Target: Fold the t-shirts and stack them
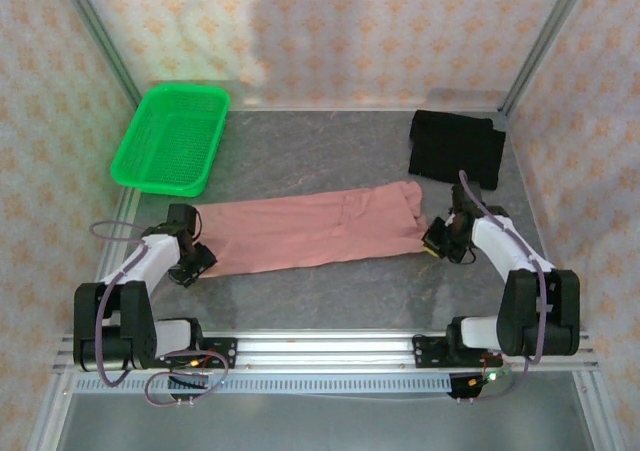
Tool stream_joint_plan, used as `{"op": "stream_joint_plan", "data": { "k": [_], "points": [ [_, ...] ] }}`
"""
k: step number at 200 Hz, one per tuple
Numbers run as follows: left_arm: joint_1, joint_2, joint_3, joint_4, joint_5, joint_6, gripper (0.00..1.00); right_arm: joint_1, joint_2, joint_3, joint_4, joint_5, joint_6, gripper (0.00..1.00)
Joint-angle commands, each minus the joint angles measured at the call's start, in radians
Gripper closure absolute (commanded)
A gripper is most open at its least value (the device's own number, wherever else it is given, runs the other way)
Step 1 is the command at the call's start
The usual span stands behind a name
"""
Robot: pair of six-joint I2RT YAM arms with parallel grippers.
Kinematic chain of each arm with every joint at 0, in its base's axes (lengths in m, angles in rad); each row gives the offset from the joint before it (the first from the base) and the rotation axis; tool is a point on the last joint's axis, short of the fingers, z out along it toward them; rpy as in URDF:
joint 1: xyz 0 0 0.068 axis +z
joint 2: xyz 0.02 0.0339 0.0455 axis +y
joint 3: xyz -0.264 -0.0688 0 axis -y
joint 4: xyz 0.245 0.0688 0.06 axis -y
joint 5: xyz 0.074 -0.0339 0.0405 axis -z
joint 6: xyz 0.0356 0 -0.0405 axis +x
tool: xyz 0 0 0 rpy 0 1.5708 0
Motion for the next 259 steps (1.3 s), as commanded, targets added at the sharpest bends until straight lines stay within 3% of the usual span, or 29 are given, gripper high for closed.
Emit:
{"op": "stream_joint_plan", "data": {
  "k": [1,49,93,123,142,156,183,217,259],
  "points": [
    [0.031,0.04,-0.015,-0.01,-0.041,0.009,0.51,-0.003,-0.044,0.055,-0.101,0.133,-0.055,1.0],
    [0.046,0.052,0.021,-0.026,-0.041,0.031,0.52,-0.003,-0.04,0.12,-0.226,0.27,-0.062,1.0],
    [0.046,0.036,0.01,-0.001,-0.001,0.031,0.51,-0.002,-0.052,0.076,-0.21,0.238,0.04,1.0],
    [0.046,0.027,0.015,0.005,0.019,0.029,0.51,-0.002,-0.09,0.014,-0.195,0.321,0.107,0.98],
    [0.045,0.017,0.016,0.0,0.024,0.031,0.51,-0.002,-0.121,-0.019,-0.184,0.369,0.141,0.86],
    [0.045,0.001,0.013,0.001,0.043,0.031,0.5,-0.003,-0.185,-0.033,-0.176,0.386,0.159,0.69],
    [0.045,-0.044,0.008,0.017,0.136,0.025,0.44,-0.002,-0.23,-0.039,-0.173,0.369,0.179,0.56],
    [0.045,-0.155,0.05,-0.048,0.178,0.017,0.38,-0.002,-0.222,-0.019,-0.179,0.242,0.176,0.52],
    [0.045,-0.257,0.14,-0.204,0.108,0.013,0.27,-0.002,-0.232,-0.041,-0.151,0.11,0.179,0.47]
  ]
}}
